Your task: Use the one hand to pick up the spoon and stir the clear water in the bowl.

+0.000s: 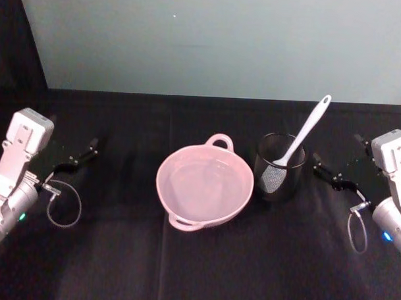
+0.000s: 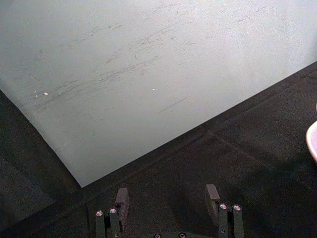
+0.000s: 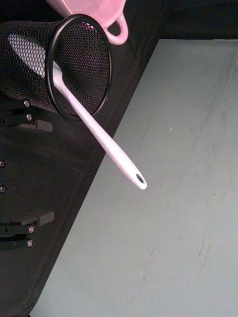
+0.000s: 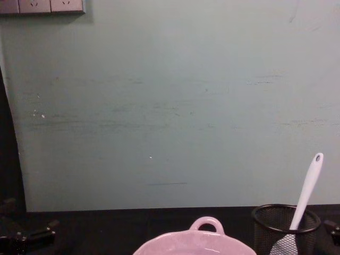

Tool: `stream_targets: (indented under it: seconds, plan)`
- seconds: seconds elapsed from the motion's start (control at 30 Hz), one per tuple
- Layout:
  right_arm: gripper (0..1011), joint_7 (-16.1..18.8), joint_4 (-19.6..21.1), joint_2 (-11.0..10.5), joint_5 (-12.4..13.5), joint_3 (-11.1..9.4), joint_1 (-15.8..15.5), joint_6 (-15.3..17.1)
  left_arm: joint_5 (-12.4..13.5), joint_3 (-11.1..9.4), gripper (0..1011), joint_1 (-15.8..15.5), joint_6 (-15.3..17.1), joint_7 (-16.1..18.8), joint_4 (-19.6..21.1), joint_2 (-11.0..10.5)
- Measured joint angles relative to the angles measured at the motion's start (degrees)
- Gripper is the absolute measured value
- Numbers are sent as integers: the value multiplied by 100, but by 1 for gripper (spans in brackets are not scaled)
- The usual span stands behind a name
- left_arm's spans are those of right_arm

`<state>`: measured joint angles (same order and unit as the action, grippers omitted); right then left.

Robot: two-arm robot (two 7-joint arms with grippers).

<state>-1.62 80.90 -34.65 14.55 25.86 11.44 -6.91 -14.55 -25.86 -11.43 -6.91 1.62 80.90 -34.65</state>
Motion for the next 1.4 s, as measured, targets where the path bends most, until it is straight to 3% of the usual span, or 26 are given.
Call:
stream_targets:
  seconds: [0.3, 0.53, 0.67, 0.77, 0.8, 0.87, 0.9, 0.93, 1.0, 1.03, 1.23, 1.4]
  plan:
    - [1002, 1, 0, 0, -1, 0, 0, 0, 1, 0, 1011, 0, 0, 0, 0, 0]
    - [1003, 51, 286, -161, -24, -229, -78, 240, 1, 0, 1011, 0, 0, 0, 0, 0]
    - [1003, 120, 554, -273, 190, -487, -257, 355, 0, 0, 1011, 0, 0, 0, 0, 0]
    - [1003, 414, 767, -321, 789, -830, -447, 497, 0, 0, 1011, 0, 0, 0, 0, 0]
    - [1002, 644, 835, -319, 1204, -1030, -529, 599, 0, 0, 1011, 0, 0, 0, 0, 0]
    - [1003, 887, 867, -286, 1629, -1202, -581, 707, 0, 0, 1011, 0, 0, 0, 0, 0]
    - [1003, 1009, 877, -256, 1842, -1296, -603, 764, 0, 0, 1011, 0, 0, 0, 0, 0]
    - [1003, 1241, 881, -182, 2249, -1458, -623, 906, 0, 0, 1011, 0, 0, 0, 0, 0]
    - [1002, 1437, 873, -109, 2606, -1585, -617, 1078, 0, 0, 1011, 0, 0, 0, 0, 0]
    - [1002, 1620, 840, -38, 2915, -1676, -580, 1274, 0, 0, 1011, 0, 0, 0, 0, 0]
    - [1003, 2033, 541, 191, 3883, -1776, -235, 2118, 0, 0, 1011, 0, 0, 0, 0, 0]
    - [1002, 2132, 153, 332, 4383, -1650, 140, 2692, 0, 0, 1011, 0, 0, 0, 0, 0]
